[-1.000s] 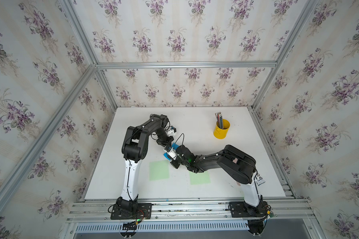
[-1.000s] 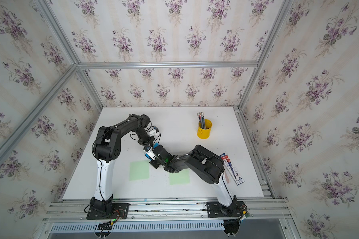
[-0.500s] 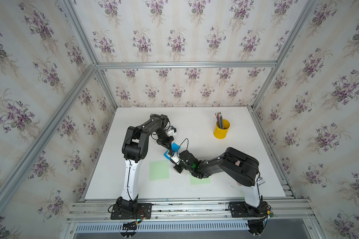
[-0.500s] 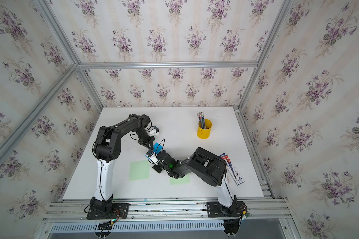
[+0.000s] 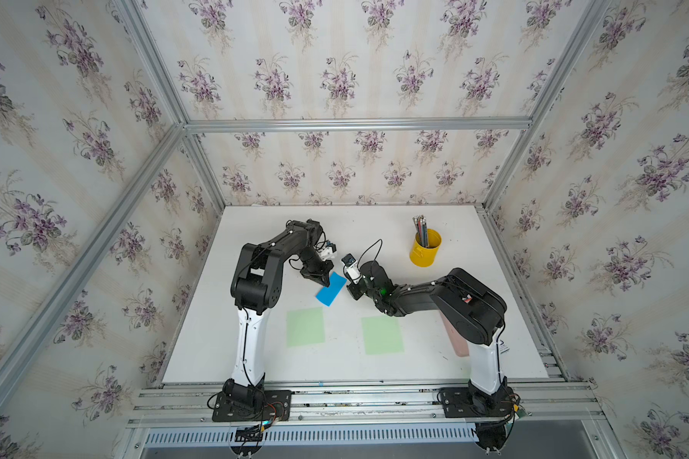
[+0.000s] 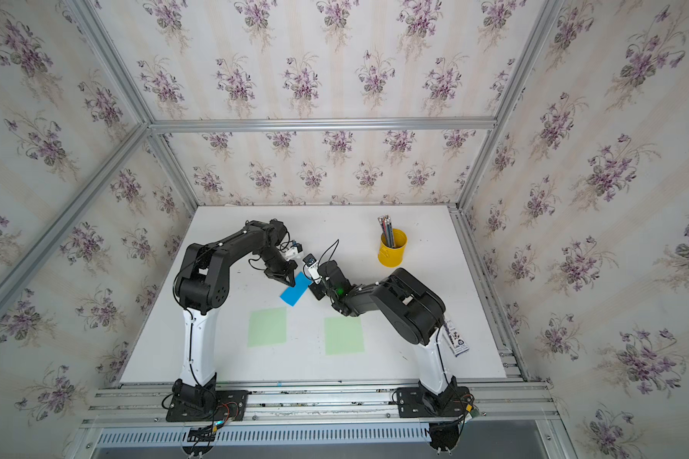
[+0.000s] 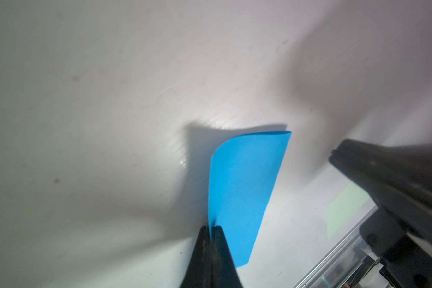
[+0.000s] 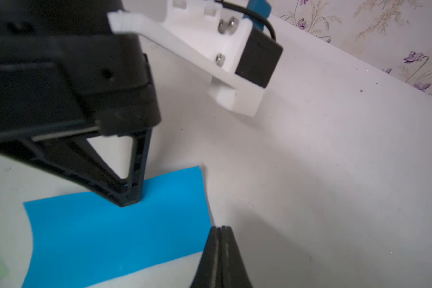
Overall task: Fold the square paper along the opposite sides
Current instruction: Smooth out the paper at the center of the board.
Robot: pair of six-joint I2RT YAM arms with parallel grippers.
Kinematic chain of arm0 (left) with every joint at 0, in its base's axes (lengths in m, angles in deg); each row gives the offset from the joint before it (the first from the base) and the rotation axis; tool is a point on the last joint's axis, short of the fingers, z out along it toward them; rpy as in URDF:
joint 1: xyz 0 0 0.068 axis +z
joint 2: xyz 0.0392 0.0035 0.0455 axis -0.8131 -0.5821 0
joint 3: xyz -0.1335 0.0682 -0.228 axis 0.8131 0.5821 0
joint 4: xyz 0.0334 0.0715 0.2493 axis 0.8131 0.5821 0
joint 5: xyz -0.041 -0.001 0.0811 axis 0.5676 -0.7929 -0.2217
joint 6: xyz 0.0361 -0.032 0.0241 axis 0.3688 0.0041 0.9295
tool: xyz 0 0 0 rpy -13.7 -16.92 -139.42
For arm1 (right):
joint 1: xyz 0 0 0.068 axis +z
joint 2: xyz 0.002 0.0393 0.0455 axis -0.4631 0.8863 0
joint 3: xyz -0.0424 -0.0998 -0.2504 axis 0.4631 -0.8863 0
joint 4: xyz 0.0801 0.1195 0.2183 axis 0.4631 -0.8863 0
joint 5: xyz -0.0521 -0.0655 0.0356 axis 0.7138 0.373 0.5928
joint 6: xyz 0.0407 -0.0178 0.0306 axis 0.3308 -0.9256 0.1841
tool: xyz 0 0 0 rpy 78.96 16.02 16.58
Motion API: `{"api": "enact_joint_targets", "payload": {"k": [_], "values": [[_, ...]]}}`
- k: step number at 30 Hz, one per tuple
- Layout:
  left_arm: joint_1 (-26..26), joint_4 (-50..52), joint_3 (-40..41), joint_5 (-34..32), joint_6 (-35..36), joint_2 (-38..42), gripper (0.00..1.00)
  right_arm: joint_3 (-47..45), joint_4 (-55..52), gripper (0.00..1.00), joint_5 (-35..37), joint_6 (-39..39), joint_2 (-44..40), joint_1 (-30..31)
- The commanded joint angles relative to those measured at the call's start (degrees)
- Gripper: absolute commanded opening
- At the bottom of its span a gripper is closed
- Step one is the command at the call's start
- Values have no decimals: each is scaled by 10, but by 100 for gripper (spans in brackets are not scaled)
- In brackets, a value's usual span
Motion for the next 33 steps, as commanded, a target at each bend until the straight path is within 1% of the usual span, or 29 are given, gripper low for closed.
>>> {"api": "enact_joint_targets", "payload": {"k": [1,6,13,20,33], "values": [[-1,-23,15,25,-39,13,0,18,1,0,-21,20,15,1],[-6,-22,13,10,-47,3,0,30,-9,0,-28,37,36,11],[-8,-12,5,-7,-42,-4,0,31,-32,0,-7,47,62,18],[-3,-10,6,-16,-41,-3,0,4,-37,0,17,54,56,8],[4,-7,13,-26,-40,2,0,-28,-32,0,32,59,46,-16]]}}
